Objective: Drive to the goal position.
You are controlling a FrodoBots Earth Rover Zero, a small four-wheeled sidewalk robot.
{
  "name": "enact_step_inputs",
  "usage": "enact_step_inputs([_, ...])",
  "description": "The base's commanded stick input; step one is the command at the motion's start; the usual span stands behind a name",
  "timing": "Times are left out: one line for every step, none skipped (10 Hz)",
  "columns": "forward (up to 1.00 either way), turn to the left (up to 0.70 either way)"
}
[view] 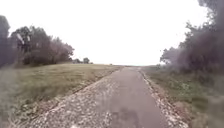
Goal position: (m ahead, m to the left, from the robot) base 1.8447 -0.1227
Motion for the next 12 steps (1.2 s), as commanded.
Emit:
enact_step_inputs([0.85, -0.1])
enact_step_inputs([0.85, -0.1])
enact_step_inputs([0.85, -0.06])
enact_step_inputs([0.85, -0.02])
enact_step_inputs([0.85, 0.0])
enact_step_inputs([0.85, 0.0])
enact_step_inputs([0.85, 0.0])
enact_step_inputs([0.85, 0.0])
enact_step_inputs([0.85, 0.0])
enact_step_inputs([0.85, 0.0])
enact_step_inputs([0.85, 0.0])
enact_step_inputs([0.85, 0.0])
